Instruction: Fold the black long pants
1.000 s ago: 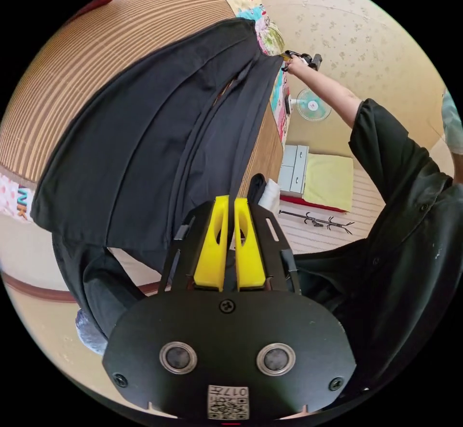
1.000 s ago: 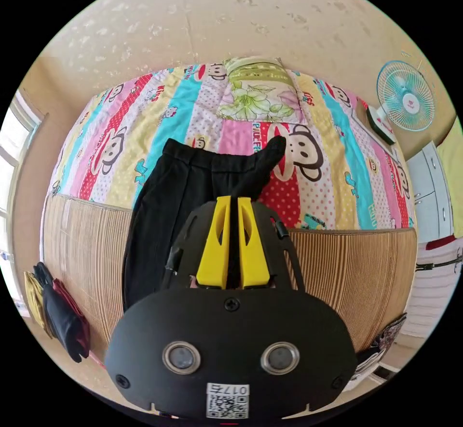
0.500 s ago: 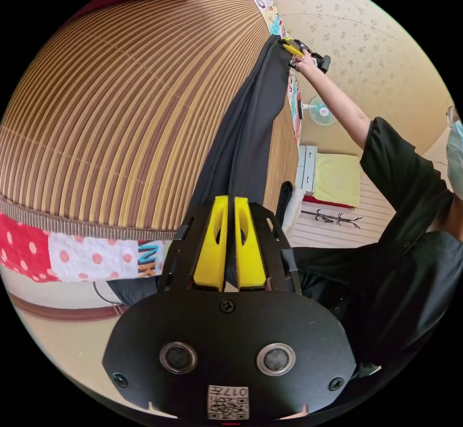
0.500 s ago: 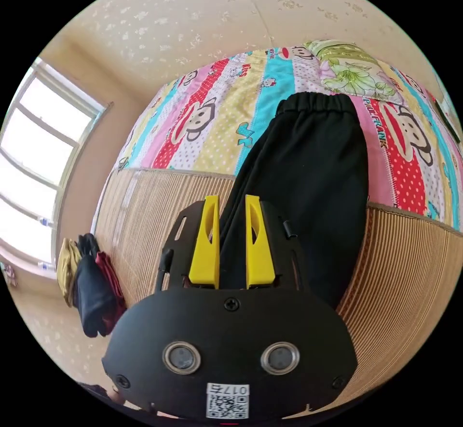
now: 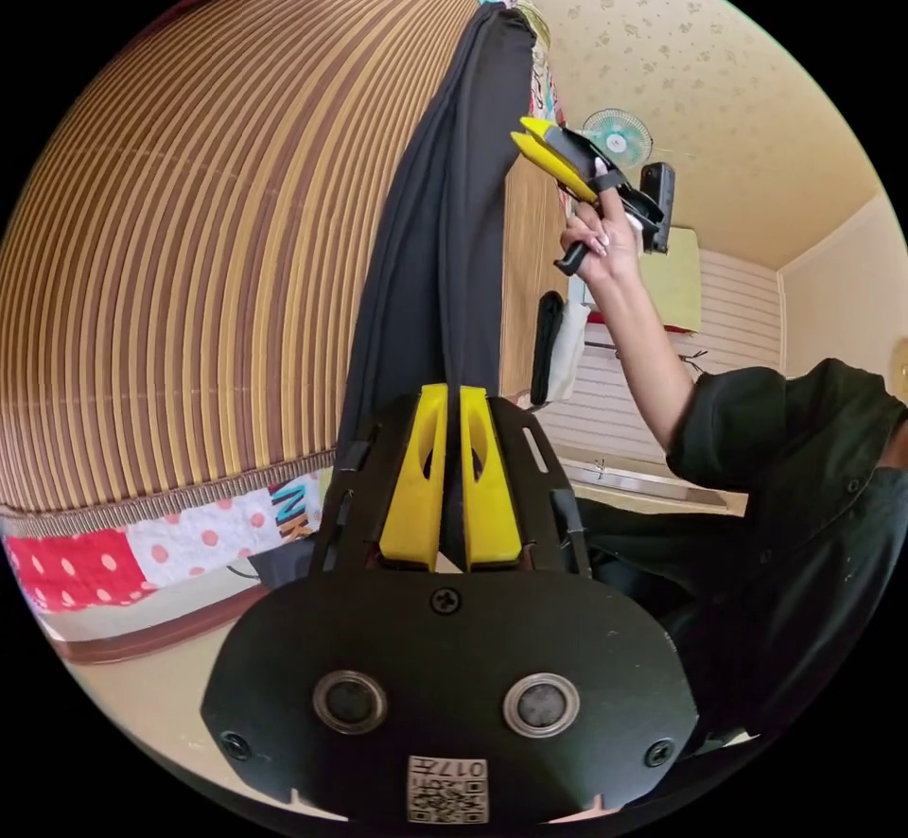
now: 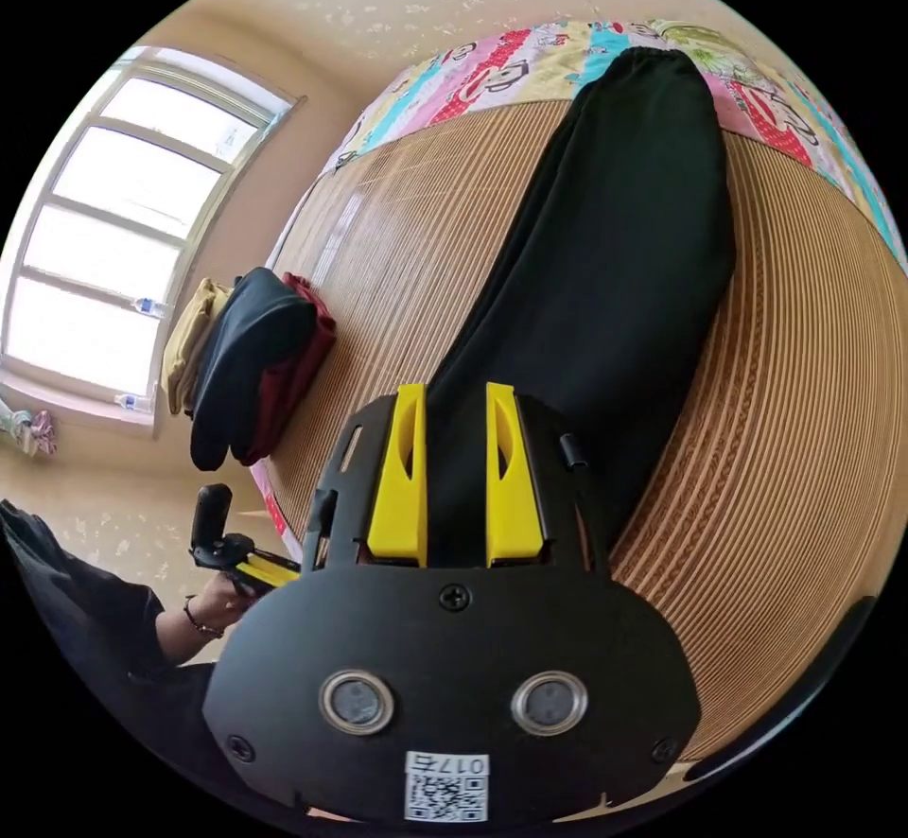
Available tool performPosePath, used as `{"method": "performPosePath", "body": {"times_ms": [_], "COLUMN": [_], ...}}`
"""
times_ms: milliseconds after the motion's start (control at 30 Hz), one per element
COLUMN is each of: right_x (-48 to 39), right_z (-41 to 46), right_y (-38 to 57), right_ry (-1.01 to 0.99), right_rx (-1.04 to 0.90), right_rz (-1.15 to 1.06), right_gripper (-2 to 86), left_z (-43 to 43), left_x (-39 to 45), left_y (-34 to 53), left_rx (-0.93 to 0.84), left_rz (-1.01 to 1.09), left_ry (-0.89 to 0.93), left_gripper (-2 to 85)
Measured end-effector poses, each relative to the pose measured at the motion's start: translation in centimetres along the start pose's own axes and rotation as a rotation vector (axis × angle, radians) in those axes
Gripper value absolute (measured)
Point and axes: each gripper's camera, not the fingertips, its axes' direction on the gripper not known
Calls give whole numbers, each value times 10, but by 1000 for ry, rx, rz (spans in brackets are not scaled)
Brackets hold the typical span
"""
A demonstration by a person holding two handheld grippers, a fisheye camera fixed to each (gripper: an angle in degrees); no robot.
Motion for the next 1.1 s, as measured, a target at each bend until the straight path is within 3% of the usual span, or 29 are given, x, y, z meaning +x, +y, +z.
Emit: {"method": "performPosePath", "body": {"times_ms": [233,467,667,767,933,1100], "right_x": [9,-5,20,35,72,94], "right_z": [70,56,99,66,15,28], "right_y": [-29,-29,-42,-17,76,174], "right_ry": [224,179,112,-44,37,-75], "right_rx": [37,229,96,114,46,-111], "right_rz": [132,93,77,34,175,367], "right_gripper": [54,19,30,49,65,66], "left_z": [-7,-28,-33,-29,-14,-6], "left_x": [19,34,12,1,3,6], "left_y": [2,4,0,-4,-11,-17], "left_rx": [-31,-32,-91,-122,-203,-248], "left_rz": [22,37,-20,-34,-4,1], "left_ry": [67,161,33,20,-74,-91], "left_gripper": [2,3,4,3,3,2]}}
